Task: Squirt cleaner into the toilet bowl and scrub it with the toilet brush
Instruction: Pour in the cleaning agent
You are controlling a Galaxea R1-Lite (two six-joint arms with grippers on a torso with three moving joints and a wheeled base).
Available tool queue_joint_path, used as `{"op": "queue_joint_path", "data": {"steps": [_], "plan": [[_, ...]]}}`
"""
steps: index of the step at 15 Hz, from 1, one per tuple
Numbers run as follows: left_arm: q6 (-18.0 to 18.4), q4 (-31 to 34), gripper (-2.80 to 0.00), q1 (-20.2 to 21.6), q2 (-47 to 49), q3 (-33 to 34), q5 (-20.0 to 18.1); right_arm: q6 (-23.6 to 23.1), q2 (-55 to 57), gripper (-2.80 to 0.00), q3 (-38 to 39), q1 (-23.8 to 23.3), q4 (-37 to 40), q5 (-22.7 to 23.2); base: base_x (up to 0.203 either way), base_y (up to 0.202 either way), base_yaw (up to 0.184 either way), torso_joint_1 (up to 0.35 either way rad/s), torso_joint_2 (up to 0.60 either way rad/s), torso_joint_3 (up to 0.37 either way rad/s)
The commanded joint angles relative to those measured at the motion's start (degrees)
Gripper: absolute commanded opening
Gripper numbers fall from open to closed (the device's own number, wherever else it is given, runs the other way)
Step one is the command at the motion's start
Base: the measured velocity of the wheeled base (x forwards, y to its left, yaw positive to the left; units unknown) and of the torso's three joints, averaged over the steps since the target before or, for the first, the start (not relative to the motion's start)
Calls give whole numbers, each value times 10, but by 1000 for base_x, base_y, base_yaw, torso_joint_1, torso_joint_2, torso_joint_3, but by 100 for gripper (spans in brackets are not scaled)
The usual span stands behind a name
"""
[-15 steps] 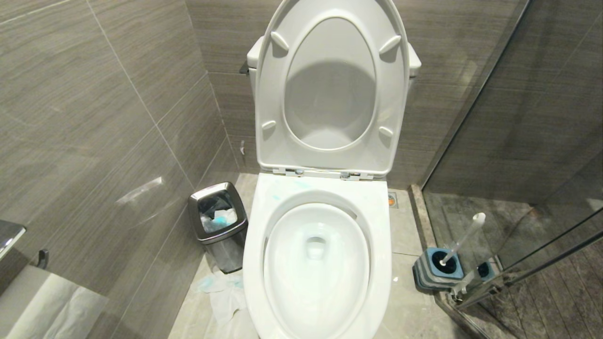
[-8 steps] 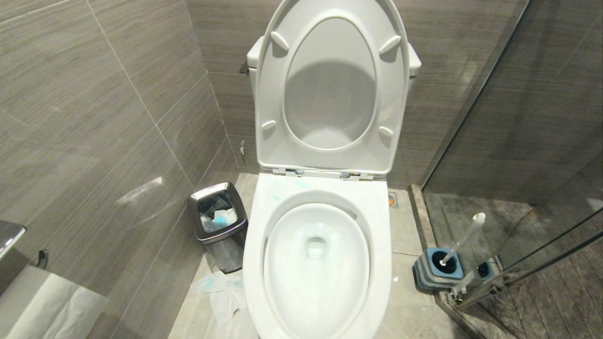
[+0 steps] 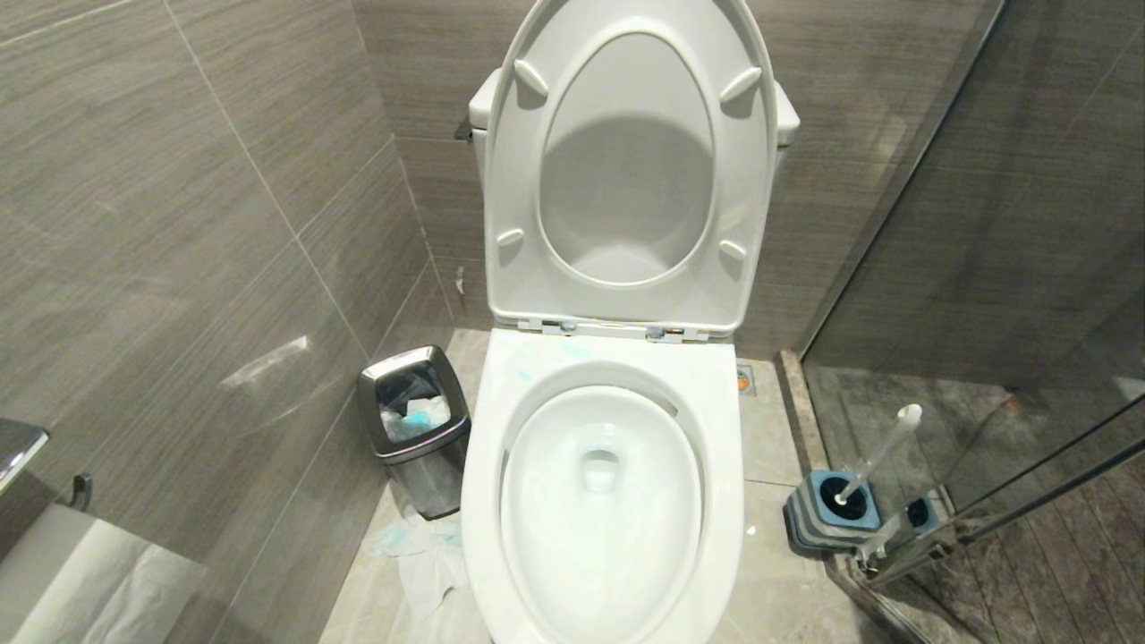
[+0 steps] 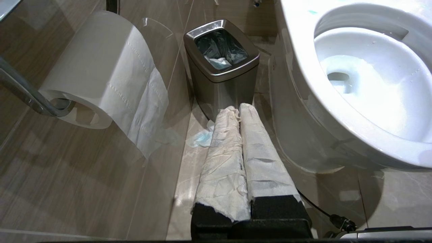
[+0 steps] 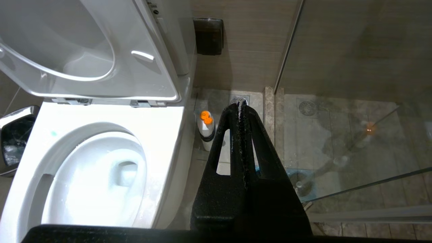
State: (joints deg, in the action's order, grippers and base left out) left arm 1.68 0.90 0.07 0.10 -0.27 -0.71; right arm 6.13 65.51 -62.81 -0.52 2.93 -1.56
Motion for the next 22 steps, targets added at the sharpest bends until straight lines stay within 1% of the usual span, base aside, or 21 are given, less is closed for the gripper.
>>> {"op": "queue_joint_path", "data": {"steps": [1, 6, 22], "plan": [[1, 0, -280, 0, 1, 0, 0, 0, -2, -280, 2, 0, 0, 0, 0, 0, 0, 0, 0, 0], [0, 0, -280, 0, 1, 0, 1, 0, 3, -280, 3, 0, -1, 0, 0, 0, 0, 3, 3, -97], [0, 0, -280, 0, 1, -1, 1, 0, 17, -280, 2, 0, -9, 0, 0, 0, 0, 2, 3, -197]]}}
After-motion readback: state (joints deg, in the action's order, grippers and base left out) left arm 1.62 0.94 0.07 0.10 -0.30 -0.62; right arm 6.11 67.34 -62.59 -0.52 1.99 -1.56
